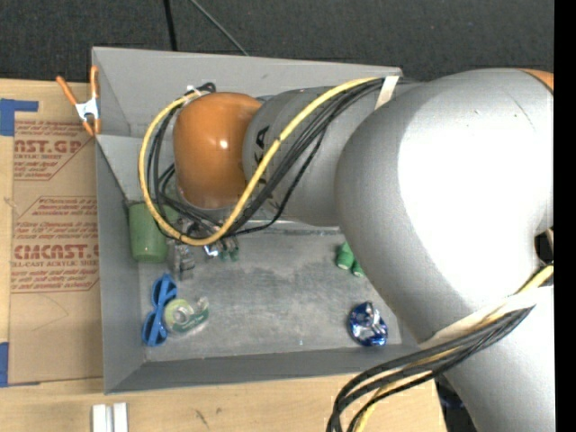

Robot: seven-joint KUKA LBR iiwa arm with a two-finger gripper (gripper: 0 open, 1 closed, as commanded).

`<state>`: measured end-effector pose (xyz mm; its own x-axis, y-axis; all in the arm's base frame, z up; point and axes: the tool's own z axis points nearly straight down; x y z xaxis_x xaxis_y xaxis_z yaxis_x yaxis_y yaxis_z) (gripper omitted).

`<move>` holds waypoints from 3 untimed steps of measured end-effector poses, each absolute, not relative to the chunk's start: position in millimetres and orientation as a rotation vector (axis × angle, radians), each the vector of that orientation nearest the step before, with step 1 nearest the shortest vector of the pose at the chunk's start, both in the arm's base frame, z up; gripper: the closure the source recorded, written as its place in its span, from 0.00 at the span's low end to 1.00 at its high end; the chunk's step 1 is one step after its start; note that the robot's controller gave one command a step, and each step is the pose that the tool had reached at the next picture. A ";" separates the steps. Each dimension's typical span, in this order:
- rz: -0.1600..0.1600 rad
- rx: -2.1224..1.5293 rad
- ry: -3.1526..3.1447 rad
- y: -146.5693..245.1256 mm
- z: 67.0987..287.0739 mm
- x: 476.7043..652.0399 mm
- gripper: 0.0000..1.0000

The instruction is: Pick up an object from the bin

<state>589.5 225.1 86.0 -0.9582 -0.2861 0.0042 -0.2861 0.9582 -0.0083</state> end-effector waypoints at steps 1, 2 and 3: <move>0.011 0.450 -3.099 224.7 82.9 585.5 0.00; 0.001 1.103 -2.961 243.8 75.8 541.2 0.00; -0.002 1.099 -2.945 243.8 70.3 536.2 1.00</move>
Offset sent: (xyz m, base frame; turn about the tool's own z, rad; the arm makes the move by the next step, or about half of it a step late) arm 0.0000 0.0000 0.0000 0.0000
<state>536.2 243.8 70.3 -0.7556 -0.6550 -0.0016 -0.6550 0.7556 0.0006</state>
